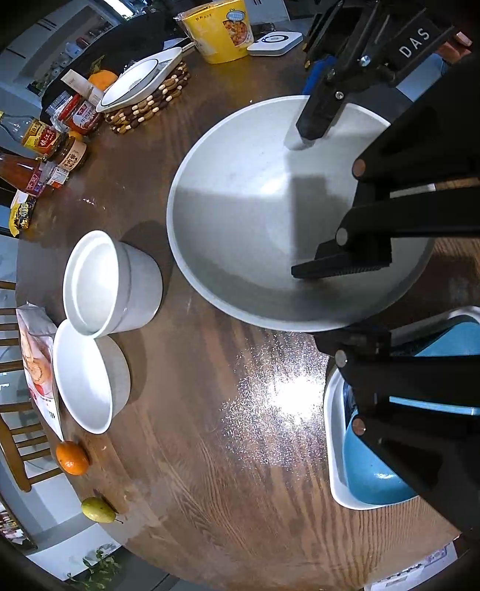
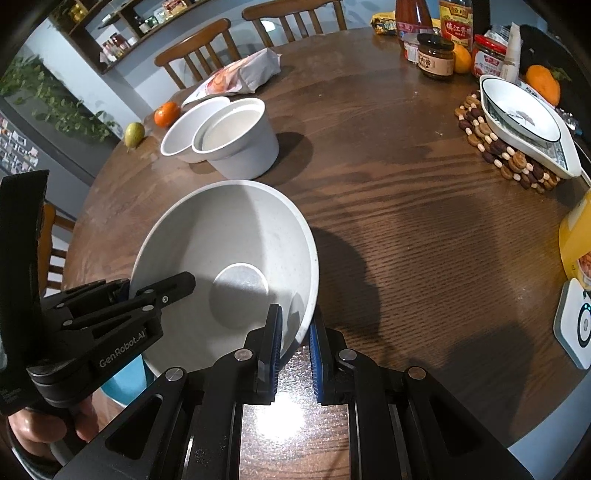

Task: Organize plates and bowls
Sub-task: 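Lift the white bowl with the left gripper toward the stacked dishes, then lower the white bowl onto the table and open the left gripper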

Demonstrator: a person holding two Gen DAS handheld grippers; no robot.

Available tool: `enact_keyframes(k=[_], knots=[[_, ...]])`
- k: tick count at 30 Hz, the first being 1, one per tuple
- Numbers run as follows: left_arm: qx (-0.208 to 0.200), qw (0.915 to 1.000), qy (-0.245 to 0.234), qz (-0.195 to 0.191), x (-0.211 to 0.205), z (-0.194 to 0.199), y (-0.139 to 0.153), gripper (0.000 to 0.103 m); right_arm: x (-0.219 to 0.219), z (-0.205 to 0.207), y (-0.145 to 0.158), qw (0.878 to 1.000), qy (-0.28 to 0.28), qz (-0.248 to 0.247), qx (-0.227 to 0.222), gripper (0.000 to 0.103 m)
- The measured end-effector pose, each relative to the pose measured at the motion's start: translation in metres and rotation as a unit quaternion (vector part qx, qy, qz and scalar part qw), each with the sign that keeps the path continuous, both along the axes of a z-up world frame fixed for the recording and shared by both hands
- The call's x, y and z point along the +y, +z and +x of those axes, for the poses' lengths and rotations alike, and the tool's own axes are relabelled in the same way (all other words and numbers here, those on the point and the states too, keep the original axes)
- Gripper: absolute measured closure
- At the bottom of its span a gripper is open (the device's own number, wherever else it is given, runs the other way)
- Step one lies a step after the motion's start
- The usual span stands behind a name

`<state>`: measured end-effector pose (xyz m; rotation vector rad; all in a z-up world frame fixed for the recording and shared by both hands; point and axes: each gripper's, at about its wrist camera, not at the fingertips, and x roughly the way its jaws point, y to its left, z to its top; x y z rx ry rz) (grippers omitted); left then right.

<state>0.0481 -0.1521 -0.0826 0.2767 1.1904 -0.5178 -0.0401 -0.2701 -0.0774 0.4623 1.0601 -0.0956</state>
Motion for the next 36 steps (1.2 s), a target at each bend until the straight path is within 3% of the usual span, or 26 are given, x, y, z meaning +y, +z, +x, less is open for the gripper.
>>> enact_keyframes(k=[13,18,24,28,36], knots=[[0.001,1.0,0.002,0.003,0.002,0.002,-0.003,0.083,0.0,0.001,-0.001,1.0,-0.005,0.003,0.006,0.088],[-0.004,1.0,0.005,-0.002,0.006,0.003,0.001,0.074,-0.001,0.002,0.001,1.0,-0.007,0.001,0.004,0.086],[-0.012,0.9998,0.014,-0.008,0.013,0.003,0.009,0.072,-0.001,-0.001,0.007,1.0,-0.013,-0.011,-0.004,0.076],[-0.023,0.9994,0.022,-0.015,0.018,0.003,0.018,0.055,0.001,-0.004,0.016,0.999,-0.013,-0.024,-0.018,0.068],[-0.055,0.9973,0.041,-0.027,0.031,-0.003,0.044,0.034,0.007,-0.009,0.04,0.997,-0.009,-0.058,-0.058,0.048]])
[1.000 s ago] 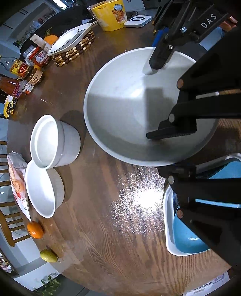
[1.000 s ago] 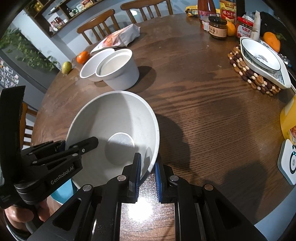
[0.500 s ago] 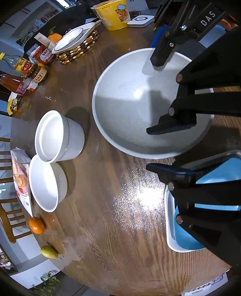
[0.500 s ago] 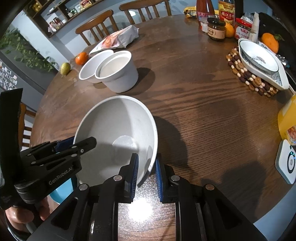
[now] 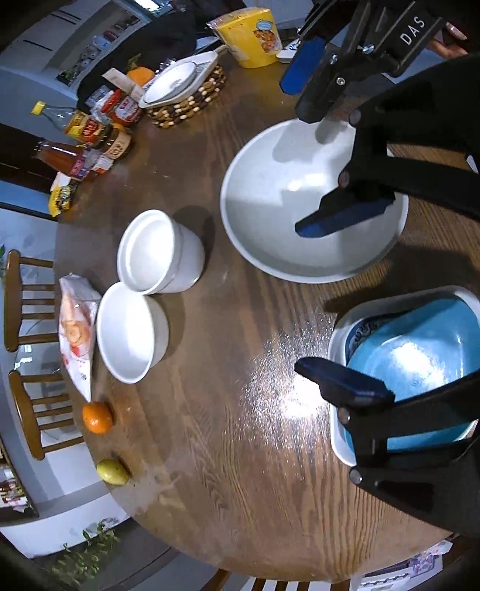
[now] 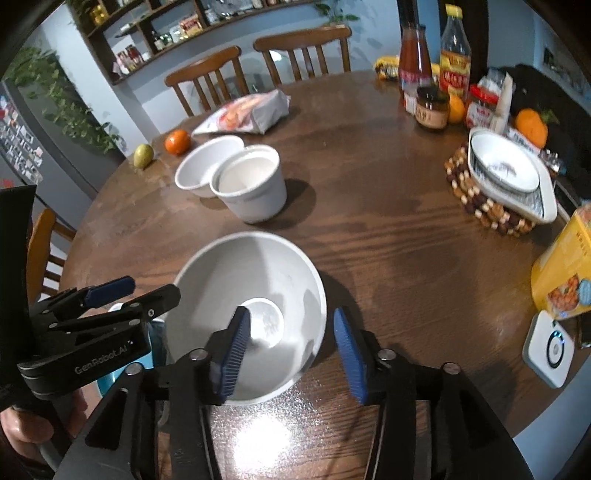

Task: Organize plates and bowls
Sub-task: 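Lower the white bowl onto the table and open the left gripper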

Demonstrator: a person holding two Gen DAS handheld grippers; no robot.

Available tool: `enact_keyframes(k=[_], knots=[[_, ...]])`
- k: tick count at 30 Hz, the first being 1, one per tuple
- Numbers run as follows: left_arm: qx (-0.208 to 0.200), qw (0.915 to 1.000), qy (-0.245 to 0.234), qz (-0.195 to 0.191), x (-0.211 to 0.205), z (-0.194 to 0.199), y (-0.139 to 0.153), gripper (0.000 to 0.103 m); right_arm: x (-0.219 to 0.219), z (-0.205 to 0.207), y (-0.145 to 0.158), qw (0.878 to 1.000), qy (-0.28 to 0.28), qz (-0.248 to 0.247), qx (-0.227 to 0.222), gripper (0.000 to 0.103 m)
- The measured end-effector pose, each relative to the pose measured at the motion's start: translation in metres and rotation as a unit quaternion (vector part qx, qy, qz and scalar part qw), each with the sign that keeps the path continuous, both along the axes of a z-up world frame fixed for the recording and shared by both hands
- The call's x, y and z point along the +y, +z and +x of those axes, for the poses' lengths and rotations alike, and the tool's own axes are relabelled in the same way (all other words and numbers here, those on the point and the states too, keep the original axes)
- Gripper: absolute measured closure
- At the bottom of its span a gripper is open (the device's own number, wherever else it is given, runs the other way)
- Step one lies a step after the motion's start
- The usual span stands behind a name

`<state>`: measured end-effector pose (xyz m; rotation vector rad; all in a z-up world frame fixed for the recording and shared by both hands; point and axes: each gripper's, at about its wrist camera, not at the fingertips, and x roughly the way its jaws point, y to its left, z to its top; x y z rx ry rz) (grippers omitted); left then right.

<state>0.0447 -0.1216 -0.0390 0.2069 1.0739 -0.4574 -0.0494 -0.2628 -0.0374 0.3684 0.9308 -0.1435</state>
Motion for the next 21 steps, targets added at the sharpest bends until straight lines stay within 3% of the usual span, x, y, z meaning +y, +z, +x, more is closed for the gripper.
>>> enact_keyframes(k=[3,8,13,21], knots=[[-0.009,0.9999,0.007,-0.001,0.007,-0.002,0.009,0.025,0.001,-0.001,0.011,1.0,-0.001,-0.015,-0.014,0.045],[-0.014,0.9996,0.024,0.002,0.02,-0.003,0.021,0.022,-0.001,-0.004,0.025,0.999,-0.004,-0.029,-0.026,0.045],[-0.019,0.9988,0.046,-0.002,0.035,-0.003,0.032,0.014,-0.003,-0.006,0.031,0.999,-0.006,-0.037,-0.032,0.036],[-0.037,0.9972,0.066,0.002,0.05,-0.009,0.044,0.013,-0.002,-0.01,0.04,0.998,-0.003,-0.05,-0.043,0.033]])
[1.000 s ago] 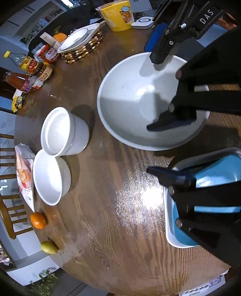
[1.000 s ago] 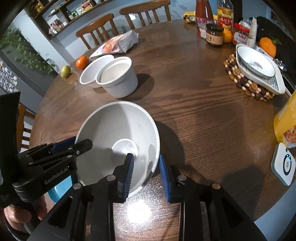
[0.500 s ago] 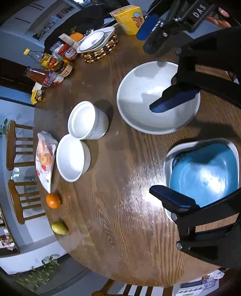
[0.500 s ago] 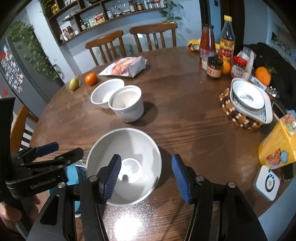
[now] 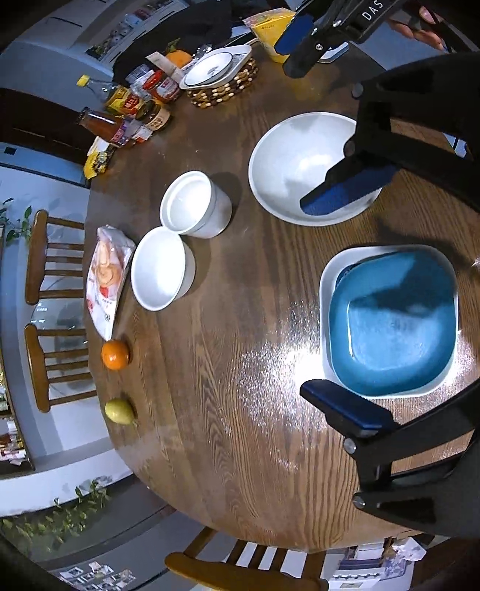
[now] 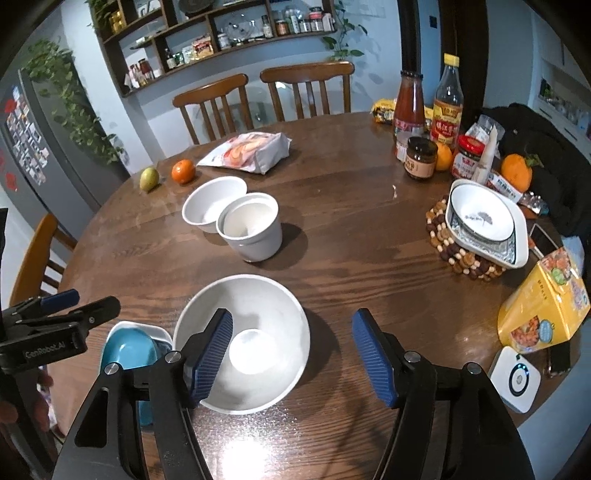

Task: Organize plates and bowls
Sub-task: 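Lower the white bowl onto the table and open the left gripper, then reach the left gripper back to the white bowl rim and close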

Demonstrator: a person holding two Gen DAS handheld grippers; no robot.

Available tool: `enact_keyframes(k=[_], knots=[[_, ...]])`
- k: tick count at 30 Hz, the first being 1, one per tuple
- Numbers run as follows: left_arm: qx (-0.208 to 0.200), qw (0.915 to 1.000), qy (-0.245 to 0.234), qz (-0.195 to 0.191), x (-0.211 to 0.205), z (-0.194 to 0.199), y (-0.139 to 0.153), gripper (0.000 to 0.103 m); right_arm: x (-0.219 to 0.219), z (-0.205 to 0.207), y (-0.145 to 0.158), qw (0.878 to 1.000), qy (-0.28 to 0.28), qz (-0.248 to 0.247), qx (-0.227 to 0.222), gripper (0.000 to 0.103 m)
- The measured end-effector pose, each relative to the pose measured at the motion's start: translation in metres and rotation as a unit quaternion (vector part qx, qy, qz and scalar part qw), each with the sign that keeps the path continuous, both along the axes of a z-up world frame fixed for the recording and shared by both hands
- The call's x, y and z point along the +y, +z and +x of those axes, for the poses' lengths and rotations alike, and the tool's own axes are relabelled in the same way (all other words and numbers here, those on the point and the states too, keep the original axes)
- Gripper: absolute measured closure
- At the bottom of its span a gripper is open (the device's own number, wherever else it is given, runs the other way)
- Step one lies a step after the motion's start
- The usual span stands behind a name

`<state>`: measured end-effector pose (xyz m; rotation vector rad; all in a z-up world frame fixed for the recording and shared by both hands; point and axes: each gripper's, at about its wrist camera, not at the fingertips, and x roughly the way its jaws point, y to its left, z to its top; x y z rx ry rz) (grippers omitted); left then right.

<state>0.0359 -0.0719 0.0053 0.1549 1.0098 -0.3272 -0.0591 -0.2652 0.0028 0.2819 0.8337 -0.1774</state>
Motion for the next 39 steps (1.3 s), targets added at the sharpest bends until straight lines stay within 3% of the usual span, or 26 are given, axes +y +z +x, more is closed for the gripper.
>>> enact_keyframes(k=[3,6,21,24,27,34,39], knots=[[-0.021,0.9998,-0.003,0.001,0.005,-0.007,0.009,0.013,0.004,-0.002,0.008,1.0,0.007,-0.014,-0.01,0.033],[-0.031,0.9995,-0.001,0.004,0.01,-0.01,0.015,0.001,0.008,-0.006,0.017,0.999,0.012,-0.028,-0.025,0.032],[-0.08,0.9966,0.016,0.011,0.019,-0.009,0.052,0.001,0.015,-0.007,0.047,0.995,0.041,-0.061,-0.063,0.03],[-0.09,0.9959,0.012,0.008,0.02,-0.002,0.066,0.001,0.009,0.0,0.052,0.995,0.063,-0.041,-0.058,0.023],[-0.102,0.9946,0.013,0.012,0.022,0.008,0.082,0.001,-0.009,0.014,0.057,0.994,0.091,0.027,-0.051,0.023],[-0.112,0.9934,0.023,0.01,0.024,0.044,0.107,0.001,-0.03,0.05,0.079,0.993,0.089,0.044,-0.058,0.023],[-0.09,0.9951,0.04,-0.015,0.02,0.087,0.101,0.001,-0.035,0.094,0.082,0.994,0.092,0.038,-0.049,0.023]])
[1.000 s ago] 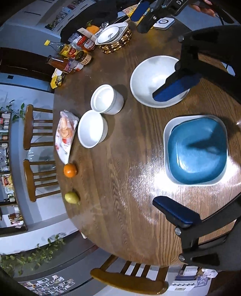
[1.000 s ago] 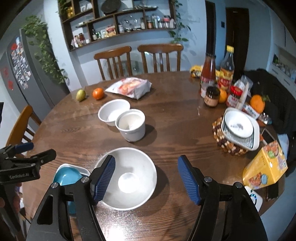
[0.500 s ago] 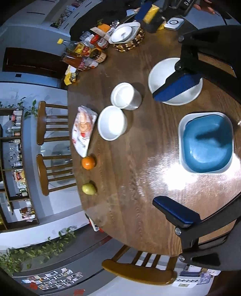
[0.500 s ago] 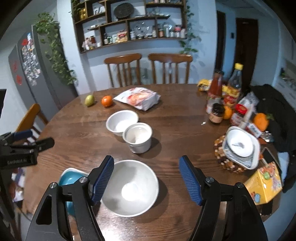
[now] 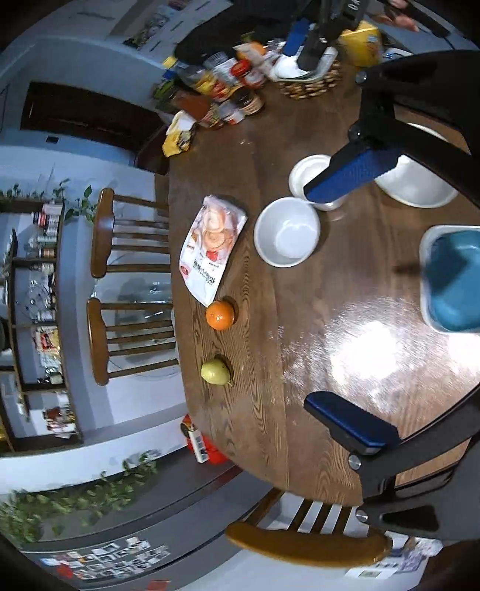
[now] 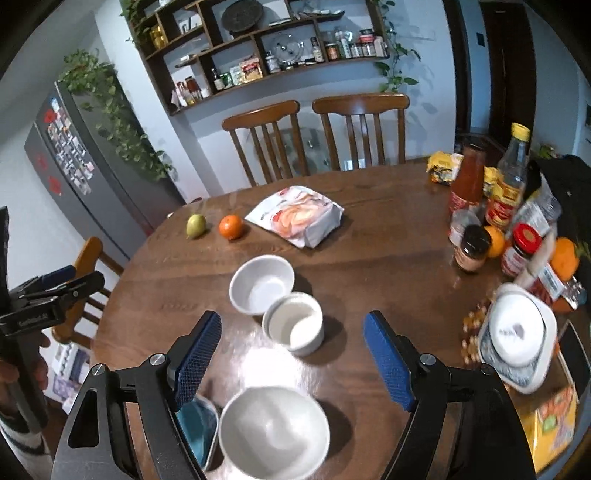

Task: Organize plates and bowls
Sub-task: 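Reach the left gripper back to the white bowl rim and close, then lift the white bowl with the left gripper over the wider white dish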

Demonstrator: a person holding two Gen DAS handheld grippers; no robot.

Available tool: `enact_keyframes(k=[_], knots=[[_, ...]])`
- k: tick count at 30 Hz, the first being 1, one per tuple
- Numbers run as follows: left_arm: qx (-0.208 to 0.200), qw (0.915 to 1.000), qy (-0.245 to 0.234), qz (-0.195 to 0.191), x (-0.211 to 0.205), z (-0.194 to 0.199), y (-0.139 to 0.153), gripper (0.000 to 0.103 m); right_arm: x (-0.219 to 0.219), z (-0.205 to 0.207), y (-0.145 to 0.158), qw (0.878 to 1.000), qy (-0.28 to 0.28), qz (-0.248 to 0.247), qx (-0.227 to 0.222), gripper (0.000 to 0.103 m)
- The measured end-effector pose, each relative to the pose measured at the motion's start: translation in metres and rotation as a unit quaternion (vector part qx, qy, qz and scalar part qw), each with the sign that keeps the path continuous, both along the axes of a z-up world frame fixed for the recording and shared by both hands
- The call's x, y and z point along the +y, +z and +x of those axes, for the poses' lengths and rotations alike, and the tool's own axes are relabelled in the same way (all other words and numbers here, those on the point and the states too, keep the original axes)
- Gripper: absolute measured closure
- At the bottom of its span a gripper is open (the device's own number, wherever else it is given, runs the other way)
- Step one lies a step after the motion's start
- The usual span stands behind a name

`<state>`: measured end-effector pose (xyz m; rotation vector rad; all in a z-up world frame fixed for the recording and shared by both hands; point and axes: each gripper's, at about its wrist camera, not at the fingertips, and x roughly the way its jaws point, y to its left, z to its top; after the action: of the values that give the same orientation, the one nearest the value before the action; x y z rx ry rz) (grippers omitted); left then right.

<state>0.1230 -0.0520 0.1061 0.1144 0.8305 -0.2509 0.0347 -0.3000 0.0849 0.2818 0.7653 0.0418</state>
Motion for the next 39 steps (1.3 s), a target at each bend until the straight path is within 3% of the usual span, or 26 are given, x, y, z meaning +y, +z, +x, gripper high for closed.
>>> enact_keyframes(k=[6,11,16,21,25,31,36,39], knots=[[0.062,0.9976,0.032,0.004,-0.016,0.058,-0.059,0.001,-0.001,0.065,-0.03,0.999,0.013,0.01,0.036,0.023],[0.105,0.9937,0.036,0.012,-0.037,0.09,-0.112,0.002,-0.001,0.117,-0.078,0.995,0.03,0.033,0.092,0.023],[0.131,0.9905,0.037,0.015,-0.046,0.109,-0.145,0.005,0.0,0.153,-0.117,0.989,0.03,0.051,0.136,0.023],[0.157,0.9869,0.036,0.004,-0.05,0.122,-0.167,0.014,0.001,0.169,-0.136,0.986,0.034,0.06,0.154,0.024],[0.168,0.9854,0.027,0.0,-0.058,0.128,-0.177,0.024,0.001,0.182,-0.148,0.983,0.04,0.069,0.168,0.033],[0.177,0.9841,0.016,0.004,-0.066,0.131,-0.19,0.042,0.004,0.191,-0.162,0.978,0.054,0.082,0.185,0.058],[0.187,0.9824,0.002,0.007,-0.075,0.13,-0.198,0.068,0.01,0.195,-0.169,0.975,0.065,0.08,0.199,0.076],[0.186,0.9825,-0.005,0.003,-0.079,0.128,-0.199,0.08,0.014,0.196,-0.168,0.975,0.07,0.071,0.199,0.079]])
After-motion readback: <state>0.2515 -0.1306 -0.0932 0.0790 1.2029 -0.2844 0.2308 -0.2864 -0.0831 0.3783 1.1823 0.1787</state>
